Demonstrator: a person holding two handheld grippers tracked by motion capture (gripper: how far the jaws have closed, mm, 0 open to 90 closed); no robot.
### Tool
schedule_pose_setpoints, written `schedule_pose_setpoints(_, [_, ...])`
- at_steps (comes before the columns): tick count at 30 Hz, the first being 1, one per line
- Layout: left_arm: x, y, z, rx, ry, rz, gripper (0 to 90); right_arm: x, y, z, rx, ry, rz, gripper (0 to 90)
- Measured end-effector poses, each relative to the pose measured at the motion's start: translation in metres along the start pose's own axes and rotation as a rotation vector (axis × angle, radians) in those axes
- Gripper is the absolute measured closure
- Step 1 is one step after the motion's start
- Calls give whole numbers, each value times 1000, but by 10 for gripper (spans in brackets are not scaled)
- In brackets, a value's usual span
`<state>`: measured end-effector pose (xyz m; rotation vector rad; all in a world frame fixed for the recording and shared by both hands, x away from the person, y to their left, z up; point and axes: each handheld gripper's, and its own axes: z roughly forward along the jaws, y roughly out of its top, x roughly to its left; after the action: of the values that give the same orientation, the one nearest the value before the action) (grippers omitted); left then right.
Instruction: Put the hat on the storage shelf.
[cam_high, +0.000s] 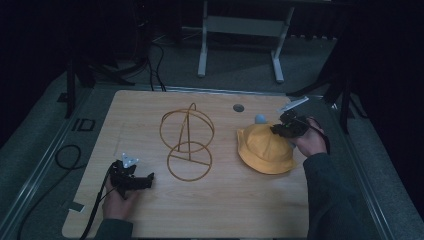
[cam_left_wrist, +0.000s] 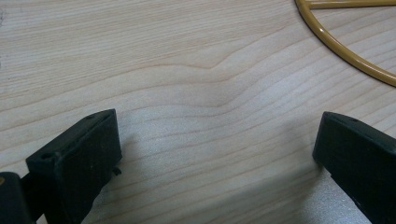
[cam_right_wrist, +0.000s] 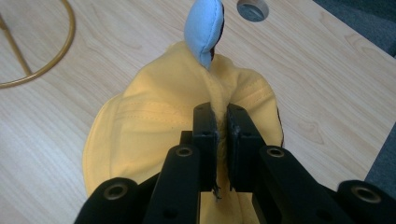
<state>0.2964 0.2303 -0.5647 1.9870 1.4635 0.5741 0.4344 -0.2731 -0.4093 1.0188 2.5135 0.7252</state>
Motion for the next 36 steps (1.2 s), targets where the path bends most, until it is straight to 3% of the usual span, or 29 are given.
schedule_pose_setpoints(17, [0,0,0,-1,0,2,8,13,25,-22,14,11,-104,838])
schedule_pose_setpoints(36, [0,0,0,-1,0,0,8,26,46,-41,10,37,-187,839])
